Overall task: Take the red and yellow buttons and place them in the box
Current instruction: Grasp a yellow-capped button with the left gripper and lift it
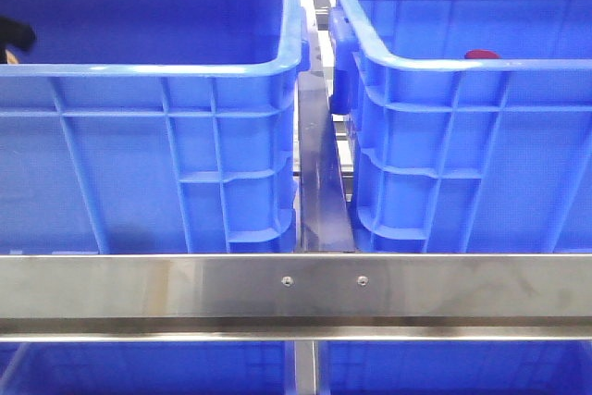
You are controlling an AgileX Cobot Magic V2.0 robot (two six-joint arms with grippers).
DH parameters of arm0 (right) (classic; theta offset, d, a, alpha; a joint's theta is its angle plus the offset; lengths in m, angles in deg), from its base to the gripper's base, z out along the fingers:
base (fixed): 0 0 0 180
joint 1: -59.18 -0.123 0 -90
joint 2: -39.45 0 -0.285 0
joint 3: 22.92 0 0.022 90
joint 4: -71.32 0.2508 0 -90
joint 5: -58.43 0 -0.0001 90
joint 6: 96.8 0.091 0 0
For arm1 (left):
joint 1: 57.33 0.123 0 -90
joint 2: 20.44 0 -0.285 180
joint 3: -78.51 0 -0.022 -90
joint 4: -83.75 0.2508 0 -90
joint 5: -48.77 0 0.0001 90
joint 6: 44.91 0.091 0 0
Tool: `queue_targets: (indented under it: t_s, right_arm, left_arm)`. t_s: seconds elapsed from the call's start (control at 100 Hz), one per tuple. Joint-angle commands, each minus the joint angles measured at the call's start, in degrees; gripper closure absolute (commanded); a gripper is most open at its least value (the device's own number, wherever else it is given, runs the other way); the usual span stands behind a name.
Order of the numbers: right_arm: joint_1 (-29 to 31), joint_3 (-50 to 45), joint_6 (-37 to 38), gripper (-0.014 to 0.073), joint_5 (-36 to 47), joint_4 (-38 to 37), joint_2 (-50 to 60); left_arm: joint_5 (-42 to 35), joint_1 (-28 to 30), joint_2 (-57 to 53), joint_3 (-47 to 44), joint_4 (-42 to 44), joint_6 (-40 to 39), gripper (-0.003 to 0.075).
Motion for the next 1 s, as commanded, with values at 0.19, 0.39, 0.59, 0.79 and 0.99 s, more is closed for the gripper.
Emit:
queue_targets:
  t_s: [0.19,0.39,0.59,0.79,0.99]
  right_arm:
    - [0.2,1.3,-0.5,0.0661,-0.4,0.5,-0.2]
    - [0.2,1.3,-0.5,0.0661,-0.4,0.5,-0.2]
    - [0.2,1.3,-0.5,0.0661,-0.4,0.5,-0.2]
    - [0.2,1.3,-0.5,0.0659,-1.3,0.5,-0.2]
    - [0.2,1.3,-0.5,0.0618,-4.0,0.5,-0.2]
  left_arm:
    - [1.4,-3.3,-12.4,1.6,-0.1,0.0,0.0739]
    - [1.7,-13.3,-19.5,1.6,-0.1,0.0,0.0739]
    - [2.7,-26.1,-22.8,1.6,-0.1,0.0,0.0739]
    - [2.9,-39.3,-23.5,1.6,0.1,0.0,0.0739]
    - [2.5,-47.5,-23.5,1.6,0.5,0.0,0.0739]
